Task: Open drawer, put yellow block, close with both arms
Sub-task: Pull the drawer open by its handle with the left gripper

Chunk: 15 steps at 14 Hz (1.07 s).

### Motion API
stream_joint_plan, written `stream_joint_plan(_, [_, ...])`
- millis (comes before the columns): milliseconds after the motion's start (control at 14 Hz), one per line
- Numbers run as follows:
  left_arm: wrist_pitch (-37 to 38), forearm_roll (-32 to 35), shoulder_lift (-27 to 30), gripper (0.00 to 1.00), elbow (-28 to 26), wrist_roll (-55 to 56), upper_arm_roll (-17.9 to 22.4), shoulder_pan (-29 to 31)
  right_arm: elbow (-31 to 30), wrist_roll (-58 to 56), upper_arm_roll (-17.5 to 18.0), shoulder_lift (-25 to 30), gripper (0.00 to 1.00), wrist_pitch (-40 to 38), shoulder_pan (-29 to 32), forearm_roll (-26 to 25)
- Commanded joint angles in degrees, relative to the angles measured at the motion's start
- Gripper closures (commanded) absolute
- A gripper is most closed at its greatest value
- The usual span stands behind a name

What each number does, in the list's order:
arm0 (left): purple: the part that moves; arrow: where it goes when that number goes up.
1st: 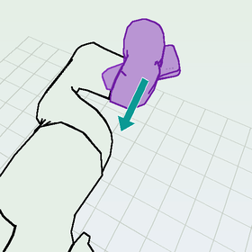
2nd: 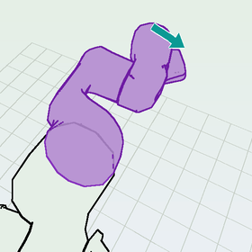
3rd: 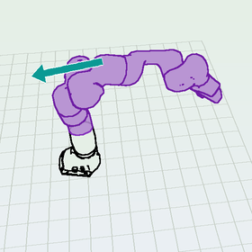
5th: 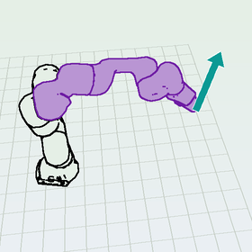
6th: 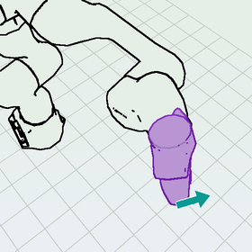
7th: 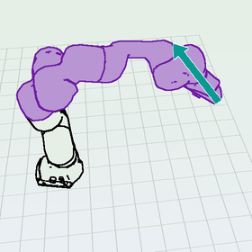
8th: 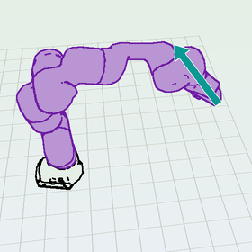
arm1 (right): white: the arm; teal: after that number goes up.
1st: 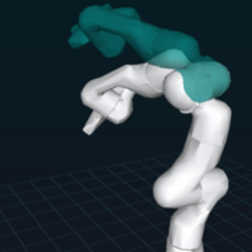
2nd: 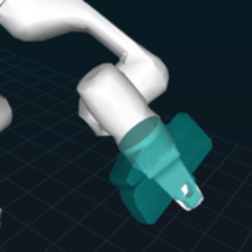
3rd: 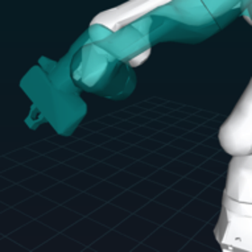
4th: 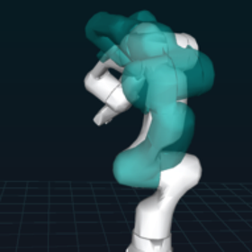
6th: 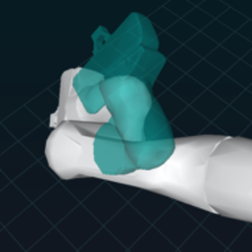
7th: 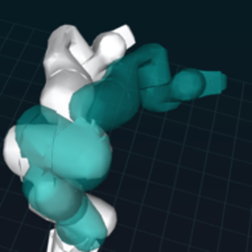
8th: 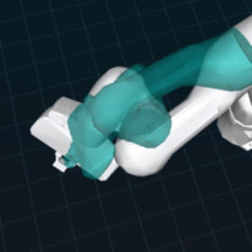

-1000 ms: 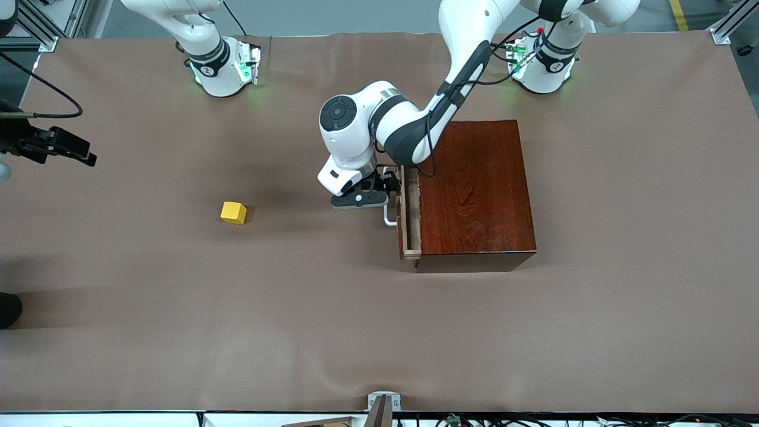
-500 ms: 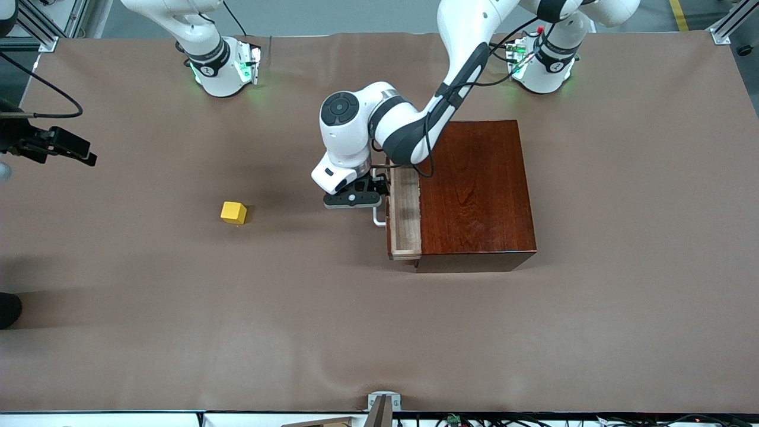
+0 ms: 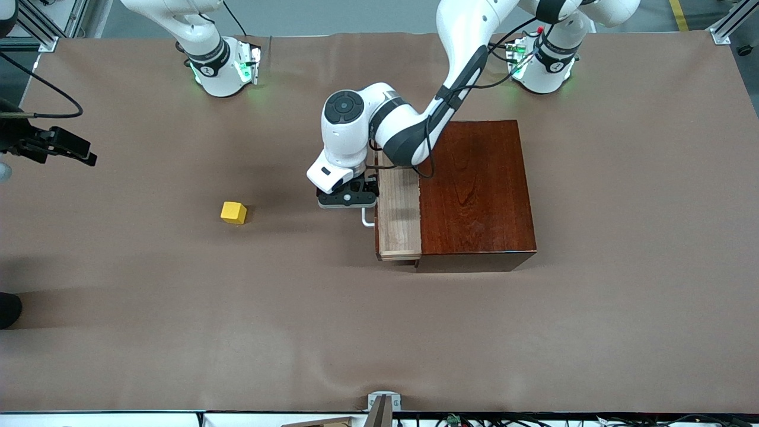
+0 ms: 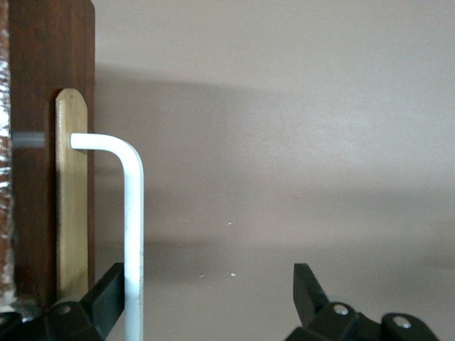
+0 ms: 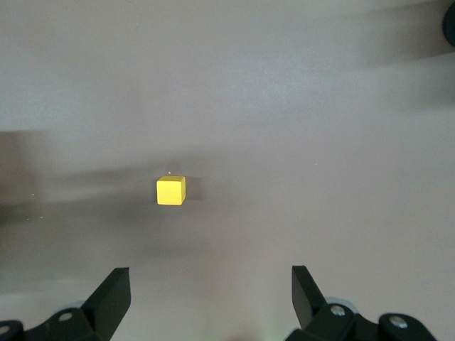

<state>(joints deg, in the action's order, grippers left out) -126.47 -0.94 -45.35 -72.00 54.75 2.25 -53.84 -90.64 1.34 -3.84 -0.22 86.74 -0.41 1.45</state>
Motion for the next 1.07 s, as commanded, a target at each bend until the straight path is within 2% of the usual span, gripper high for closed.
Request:
stream_joint_plan(0, [-4.48, -1.7, -1.67, 0.0, 2.4, 0.88, -0.32, -0.57, 0.46, -0.38, 0.24, -0.14, 0.0, -0.61, 0.32, -0.14])
stream_joint_plan(571, [-11.34, -1.7, -2.2, 0.0, 2.4, 1.67, -2.43, -0.74, 0.46, -0.38, 0.24, -0.14, 0.0, -0.61, 0.32, -0.14])
stream_joint_plan(1000, [-10.99, -1.7, 3.07, 0.0, 2.31, 5.45, -1.73, 2.23, 0.46, -0.38, 0.24, -0.14, 0.0, -0.61, 0.32, -0.22])
